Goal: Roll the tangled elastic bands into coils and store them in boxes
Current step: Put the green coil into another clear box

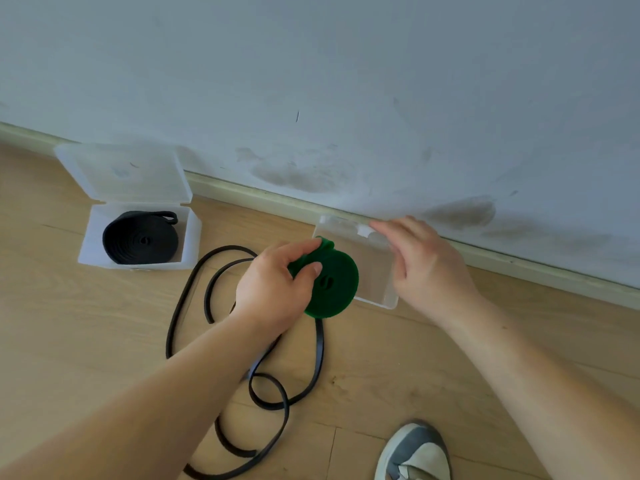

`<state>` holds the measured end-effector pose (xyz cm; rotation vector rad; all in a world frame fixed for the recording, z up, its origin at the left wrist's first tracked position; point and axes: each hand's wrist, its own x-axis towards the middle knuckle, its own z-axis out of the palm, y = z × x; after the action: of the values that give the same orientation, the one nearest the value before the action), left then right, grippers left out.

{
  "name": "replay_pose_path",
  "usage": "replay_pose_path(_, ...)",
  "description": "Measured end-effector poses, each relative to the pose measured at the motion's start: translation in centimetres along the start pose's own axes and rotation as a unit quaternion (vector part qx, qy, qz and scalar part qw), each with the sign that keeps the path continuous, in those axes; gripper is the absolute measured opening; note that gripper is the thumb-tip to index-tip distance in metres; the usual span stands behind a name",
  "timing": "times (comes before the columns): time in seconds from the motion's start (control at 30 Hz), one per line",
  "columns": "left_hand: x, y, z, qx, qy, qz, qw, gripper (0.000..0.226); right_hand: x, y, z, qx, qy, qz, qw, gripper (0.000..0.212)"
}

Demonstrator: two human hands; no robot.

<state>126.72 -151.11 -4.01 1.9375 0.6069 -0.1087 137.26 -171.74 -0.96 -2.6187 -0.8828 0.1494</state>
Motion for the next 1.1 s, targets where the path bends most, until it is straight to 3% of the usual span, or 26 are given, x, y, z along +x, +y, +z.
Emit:
replay_pose_path(0.17,2.2,1.7,2.6,0.087,-0.007,0.110,0.990,0.036,0.5,0.2,-0.2,-0.032,0.085,-0.027,0.995,0.059)
replay_pose_path(0.27,2.9,1.2,3.7,0.114,-0.034,0.113,0.986,0.038,0.3,0.1,-0.4,-0.068,0.158,0.002,0.985,0.029)
replay_pose_path(0.3,3.2,1.1,3.9,0.117,-0.035,0.107,0.987,0.039,0.2,0.3,-0.6,-0.081,0.184,0.027,0.979,0.014)
replay_pose_path(0.33,3.4,1.0,4.0,0.117,-0.034,0.098,0.988,0.039,0.1,0.4,-0.9,-0.087,0.206,0.060,0.973,0.014)
replay_pose_path(0.43,4.3,1.1,4.1,0.104,-0.053,0.080,0.990,0.041,-0.1,0.9,-1.7,-0.030,0.219,0.190,0.957,0.035)
replay_pose_path(0.53,4.6,1.0,4.5,0.112,-0.090,0.082,0.986,0.040,-0.7,-0.1,-1.3,0.107,0.177,0.314,0.927,0.032)
replay_pose_path(0.57,4.3,0.9,4.7,0.126,-0.097,0.088,0.983,0.040,-1.3,-0.8,-1.1,0.124,0.182,0.308,0.926,0.026)
replay_pose_path(0.63,3.7,0.6,4.9,0.152,-0.092,0.102,0.979,0.040,-3.2,-2.0,-0.1,0.088,0.207,0.214,0.951,0.017)
replay_pose_path(0.7,3.5,0.4,5.1,0.175,-0.080,0.115,0.975,0.040,-5.7,-2.5,1.7,0.062,0.164,0.152,0.973,0.018)
replay_pose_path(0.8,2.2,-0.2,5.2,0.205,-0.062,0.126,0.969,0.040,-8.1,-1.7,4.5,0.070,0.042,0.164,0.983,0.041)
replay_pose_path(0.9,0.7,-1.5,4.9,0.230,-0.060,0.147,0.960,0.042,-9.4,-0.4,5.6,0.075,-0.008,0.205,0.976,0.051)
replay_pose_path(1.1,-0.2,-1.7,4.7,0.192,-0.100,0.167,0.962,0.046,-9.6,0.0,5.8,0.190,-0.092,0.251,0.945,0.062)
